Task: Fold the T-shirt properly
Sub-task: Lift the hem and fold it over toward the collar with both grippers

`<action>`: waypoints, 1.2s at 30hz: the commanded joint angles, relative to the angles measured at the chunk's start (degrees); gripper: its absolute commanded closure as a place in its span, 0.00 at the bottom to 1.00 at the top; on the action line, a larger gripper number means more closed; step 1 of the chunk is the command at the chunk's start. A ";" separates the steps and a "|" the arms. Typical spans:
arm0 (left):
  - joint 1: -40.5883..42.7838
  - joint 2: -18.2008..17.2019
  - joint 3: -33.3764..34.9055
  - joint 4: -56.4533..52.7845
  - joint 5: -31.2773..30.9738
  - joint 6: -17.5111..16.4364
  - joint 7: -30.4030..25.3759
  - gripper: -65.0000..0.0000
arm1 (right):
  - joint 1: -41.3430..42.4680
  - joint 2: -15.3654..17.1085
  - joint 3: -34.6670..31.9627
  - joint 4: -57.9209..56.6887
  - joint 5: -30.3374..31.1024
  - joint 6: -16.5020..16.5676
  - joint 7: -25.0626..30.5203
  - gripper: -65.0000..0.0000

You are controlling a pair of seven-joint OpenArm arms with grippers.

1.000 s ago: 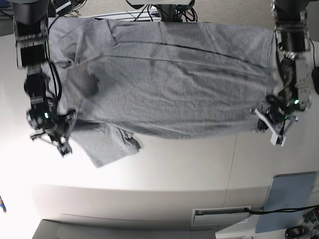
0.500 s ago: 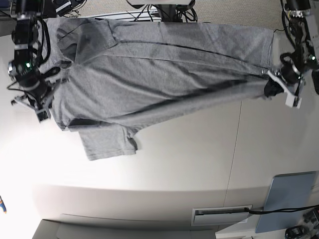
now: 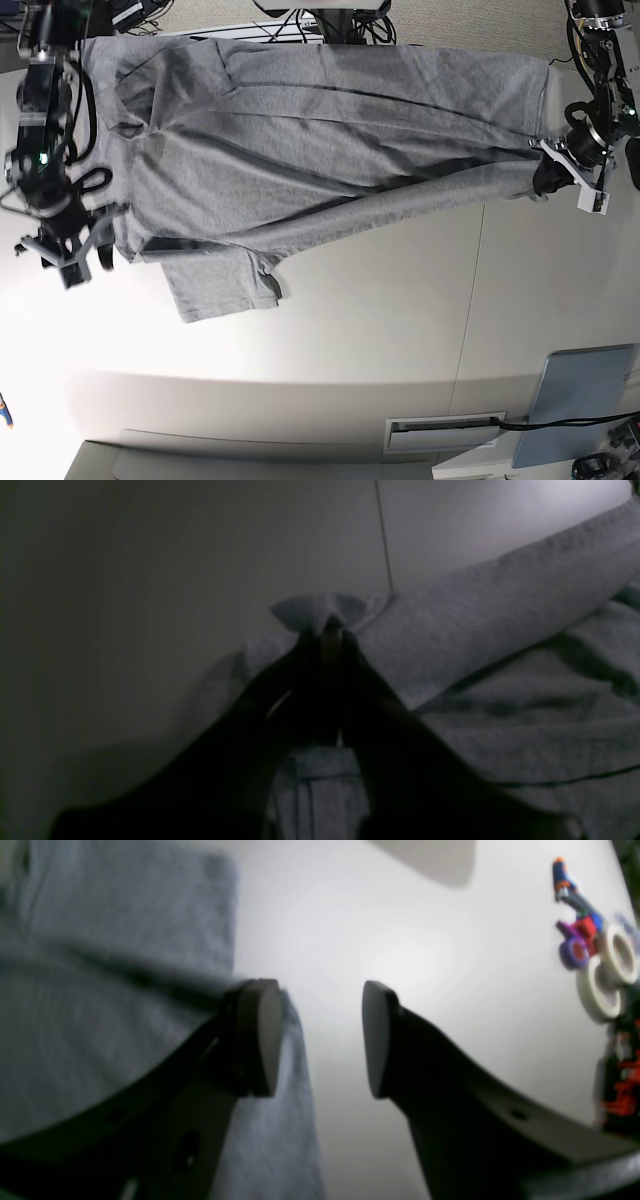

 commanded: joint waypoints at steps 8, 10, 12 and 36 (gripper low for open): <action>-0.39 -1.22 -0.55 0.98 -0.35 -0.22 -1.05 1.00 | 20.13 -4.26 -8.74 -24.68 5.95 -0.61 -5.86 0.59; -0.39 -1.22 -0.55 0.98 0.85 -0.20 -1.09 1.00 | 24.02 -5.79 -10.56 -29.44 6.29 -1.53 -7.48 0.59; -0.39 -1.22 -0.55 0.98 1.18 -0.20 -1.07 1.00 | 26.84 -7.26 -11.67 -33.22 6.29 -2.71 -9.22 0.59; -0.39 -1.25 -0.55 0.98 1.09 -0.22 -1.09 1.00 | 28.15 -9.88 -12.20 -38.99 4.66 -8.66 -17.44 0.59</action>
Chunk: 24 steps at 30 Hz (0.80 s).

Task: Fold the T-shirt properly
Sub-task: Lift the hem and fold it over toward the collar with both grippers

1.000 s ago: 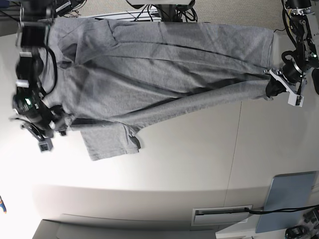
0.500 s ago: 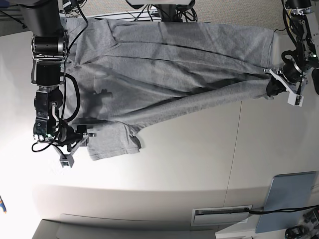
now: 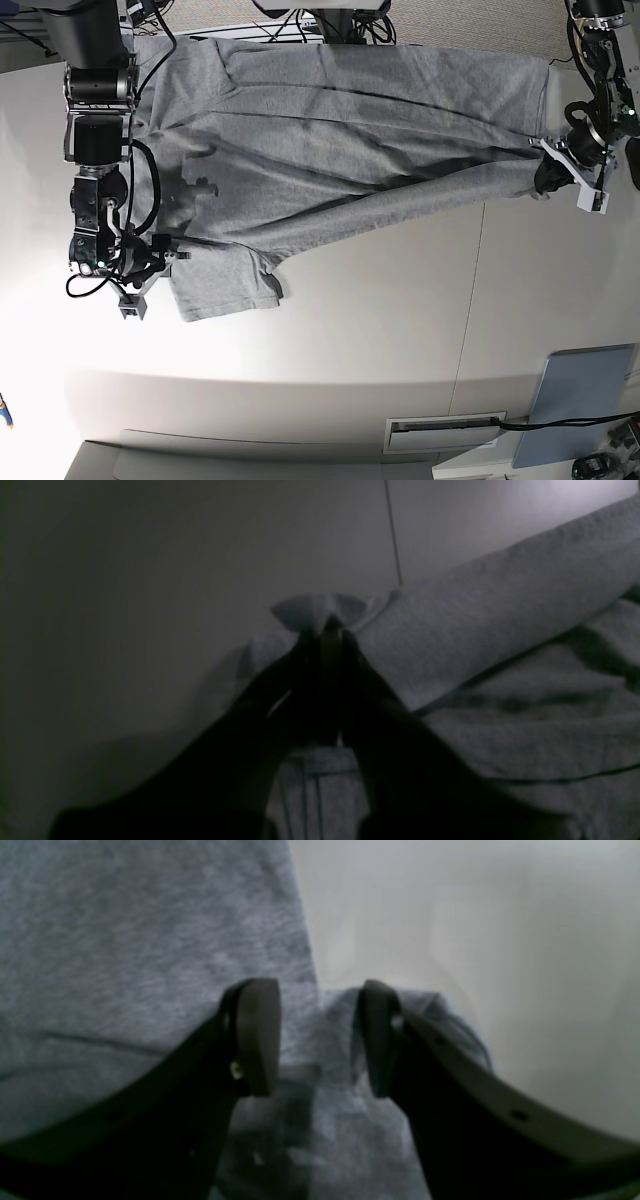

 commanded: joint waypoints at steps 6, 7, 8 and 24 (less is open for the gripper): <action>-0.42 -1.25 -0.50 0.98 -0.61 -0.22 -1.07 1.00 | 1.70 0.63 0.26 0.72 3.23 2.21 1.05 0.70; -0.42 -1.25 -0.50 0.98 -0.61 -0.22 -1.09 1.00 | 1.70 0.63 0.26 0.72 3.21 2.29 1.05 0.73; -0.42 -1.25 -0.50 0.98 -0.63 -0.22 -1.09 1.00 | 1.70 0.66 0.26 0.72 3.21 2.49 1.05 0.76; -0.42 -1.27 -0.55 0.98 -0.61 0.02 -1.11 1.00 | -1.49 2.36 0.28 12.22 -0.74 6.45 2.43 1.00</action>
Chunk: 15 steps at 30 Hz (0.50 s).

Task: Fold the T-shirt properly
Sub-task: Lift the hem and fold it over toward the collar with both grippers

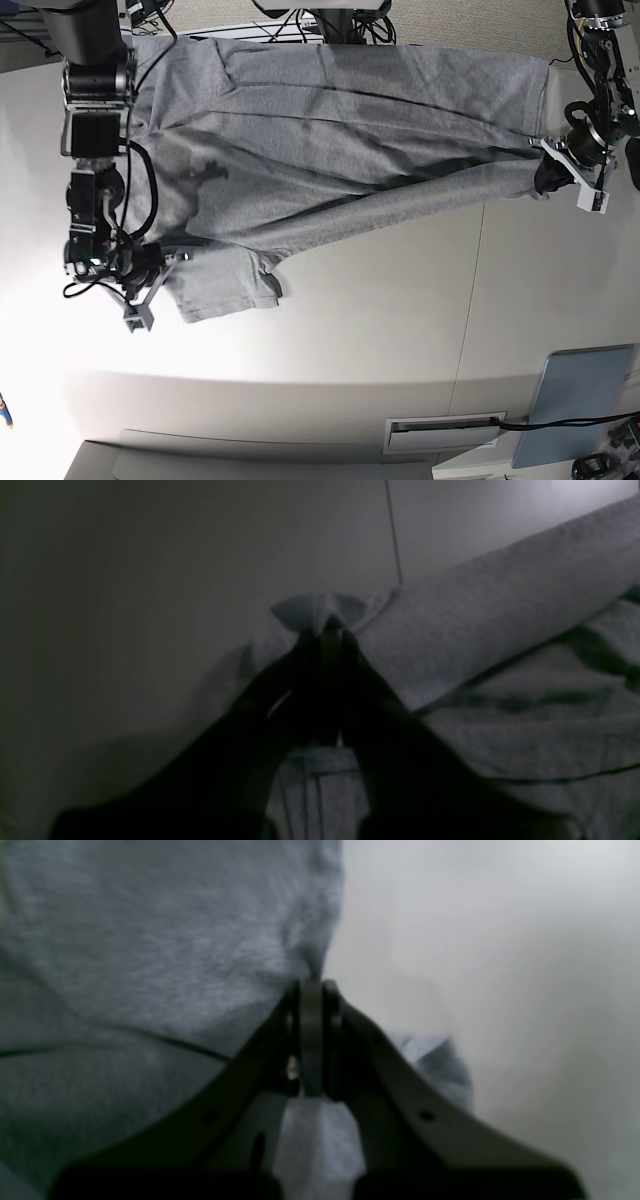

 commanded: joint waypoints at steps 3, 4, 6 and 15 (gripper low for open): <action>-0.42 -1.29 -0.55 0.98 -0.68 -0.04 -1.25 1.00 | -1.88 2.34 0.33 8.57 -1.70 -0.63 0.02 1.00; -0.42 -1.29 -0.55 0.98 -0.66 -0.04 -1.27 1.00 | -3.15 2.80 0.33 10.80 -2.12 -1.03 -0.26 1.00; -0.42 -1.27 -0.55 0.98 -0.90 -0.07 -1.31 1.00 | -5.84 3.69 0.46 14.69 -3.10 -1.64 -0.76 1.00; 0.09 -1.29 -0.55 3.21 -1.07 -0.07 -0.46 1.00 | -20.31 4.94 7.80 30.05 -3.34 -1.68 -1.49 1.00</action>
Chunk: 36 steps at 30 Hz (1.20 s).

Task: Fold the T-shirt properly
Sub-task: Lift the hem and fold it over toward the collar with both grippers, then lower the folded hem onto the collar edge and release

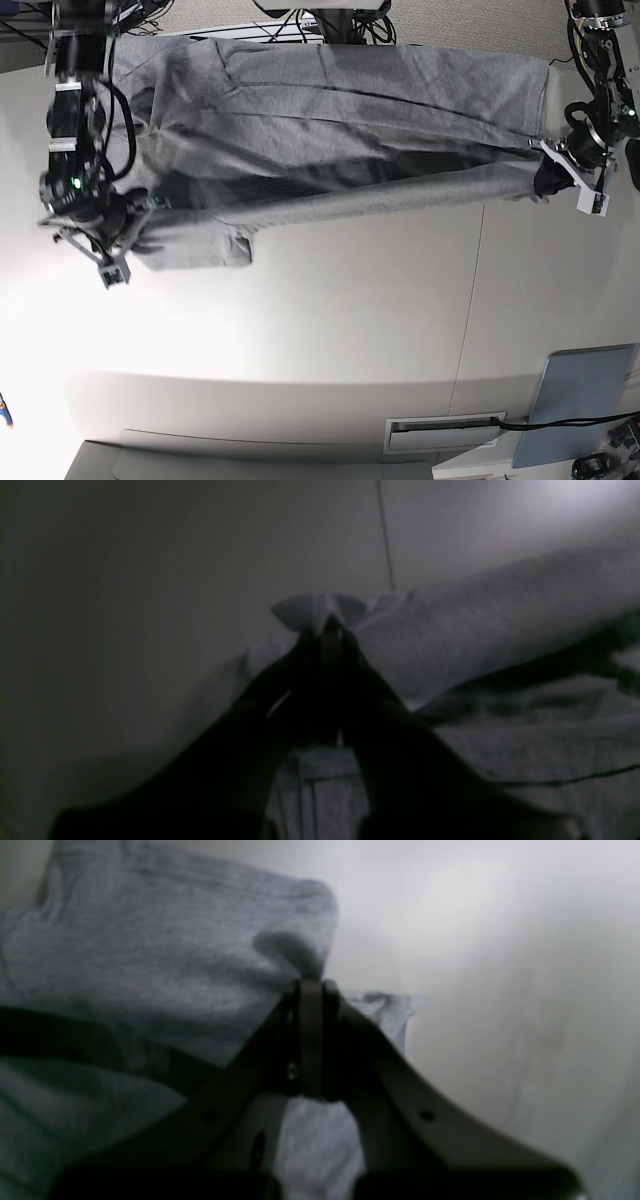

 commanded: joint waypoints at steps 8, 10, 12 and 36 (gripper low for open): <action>2.95 -1.29 -0.55 5.46 -0.66 -0.04 1.64 1.00 | -12.00 0.96 7.63 11.06 -0.28 0.00 0.72 1.00; 4.09 -1.29 -0.55 5.99 -0.66 -0.04 1.64 1.00 | -14.53 0.96 8.52 12.61 -0.31 0.00 0.72 1.00; 5.25 -1.29 -0.55 6.10 -0.66 -0.04 1.64 1.00 | -16.94 0.96 9.11 14.16 -0.31 0.00 0.74 1.00; 14.93 -1.27 -0.55 6.10 -0.66 0.20 -3.10 1.00 | -33.94 0.81 9.77 18.95 -3.56 -3.04 0.87 1.00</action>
